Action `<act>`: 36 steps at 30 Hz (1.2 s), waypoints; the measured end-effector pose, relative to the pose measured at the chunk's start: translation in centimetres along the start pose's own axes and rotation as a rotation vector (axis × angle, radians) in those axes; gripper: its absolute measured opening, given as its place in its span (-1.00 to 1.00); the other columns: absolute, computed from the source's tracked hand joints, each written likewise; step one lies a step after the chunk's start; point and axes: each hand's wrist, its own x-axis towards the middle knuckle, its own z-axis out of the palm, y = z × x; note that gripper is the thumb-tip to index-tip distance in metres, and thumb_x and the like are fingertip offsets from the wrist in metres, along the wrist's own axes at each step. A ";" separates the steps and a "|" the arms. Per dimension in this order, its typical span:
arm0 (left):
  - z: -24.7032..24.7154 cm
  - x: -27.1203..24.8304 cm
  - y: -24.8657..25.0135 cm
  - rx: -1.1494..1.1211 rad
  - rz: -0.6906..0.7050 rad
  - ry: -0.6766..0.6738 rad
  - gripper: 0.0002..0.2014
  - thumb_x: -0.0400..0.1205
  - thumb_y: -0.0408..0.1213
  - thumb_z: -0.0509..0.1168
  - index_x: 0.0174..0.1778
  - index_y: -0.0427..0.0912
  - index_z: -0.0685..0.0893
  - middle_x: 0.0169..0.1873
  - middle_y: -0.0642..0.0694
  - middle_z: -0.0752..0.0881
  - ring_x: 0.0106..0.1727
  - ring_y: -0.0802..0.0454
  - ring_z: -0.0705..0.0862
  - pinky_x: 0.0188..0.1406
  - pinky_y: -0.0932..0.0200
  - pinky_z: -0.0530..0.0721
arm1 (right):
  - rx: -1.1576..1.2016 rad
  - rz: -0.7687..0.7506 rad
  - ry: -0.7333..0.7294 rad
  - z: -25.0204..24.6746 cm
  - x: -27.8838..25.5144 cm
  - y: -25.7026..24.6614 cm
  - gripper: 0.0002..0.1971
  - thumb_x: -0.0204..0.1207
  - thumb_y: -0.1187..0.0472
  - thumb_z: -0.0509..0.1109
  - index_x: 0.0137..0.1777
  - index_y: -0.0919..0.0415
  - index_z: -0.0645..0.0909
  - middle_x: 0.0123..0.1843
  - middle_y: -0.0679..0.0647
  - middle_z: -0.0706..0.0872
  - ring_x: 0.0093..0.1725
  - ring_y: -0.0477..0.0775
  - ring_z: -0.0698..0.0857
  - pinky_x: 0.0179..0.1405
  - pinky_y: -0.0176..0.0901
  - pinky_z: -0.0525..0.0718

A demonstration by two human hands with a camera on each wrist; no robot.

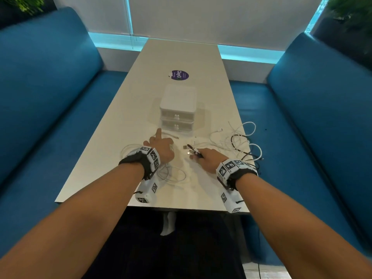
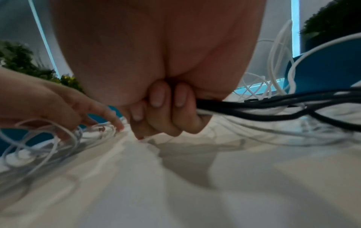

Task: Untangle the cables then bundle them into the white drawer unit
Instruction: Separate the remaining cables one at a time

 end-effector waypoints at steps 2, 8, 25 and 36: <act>-0.4 -0.2 0.3 0.042 0.000 -0.020 -0.63 0.63 -0.17 0.18 0.35 0.09 0.64 0.66 -0.16 0.27 0.55 -0.24 0.31 0.54 -0.15 0.25 | 0.008 0.087 0.054 -0.3 0.5 -0.1 -0.64 0.76 -0.05 0.14 0.20 0.19 0.63 0.03 0.14 0.71 0.09 0.24 0.71 -0.09 -0.07 0.56; -1.5 -0.4 -0.9 0.100 0.080 0.105 -0.73 0.70 -0.20 0.09 -0.19 -0.14 0.66 -0.07 -0.15 0.61 0.03 -0.19 0.46 0.18 -0.06 0.43 | -0.071 0.404 0.151 -2.5 -0.1 2.7 -0.75 0.68 0.20 0.17 0.19 0.32 0.59 0.14 0.27 0.74 0.08 0.32 0.73 -0.13 -0.03 0.60; -1.1 1.2 -1.2 0.505 0.286 0.043 -0.65 0.60 -0.39 0.27 0.31 -0.13 0.65 0.23 -0.13 0.59 0.26 -0.15 0.54 0.32 -0.07 0.38 | 0.095 0.220 0.088 -0.1 -0.4 -1.6 -0.65 0.73 0.05 0.17 0.15 0.34 0.62 -0.05 0.20 0.66 -0.10 0.22 0.63 -0.17 -0.09 0.54; -0.2 0.9 -0.2 0.573 0.389 0.097 -0.87 0.64 -0.29 0.34 0.07 -0.01 0.68 0.04 -0.03 0.63 0.10 -0.09 0.63 0.20 -0.05 0.40 | 0.136 0.264 0.070 -0.1 -0.8 -2.6 -0.82 0.63 0.19 0.15 -0.04 0.27 0.53 -0.15 0.14 0.61 -0.26 0.14 0.60 -0.45 -0.16 0.43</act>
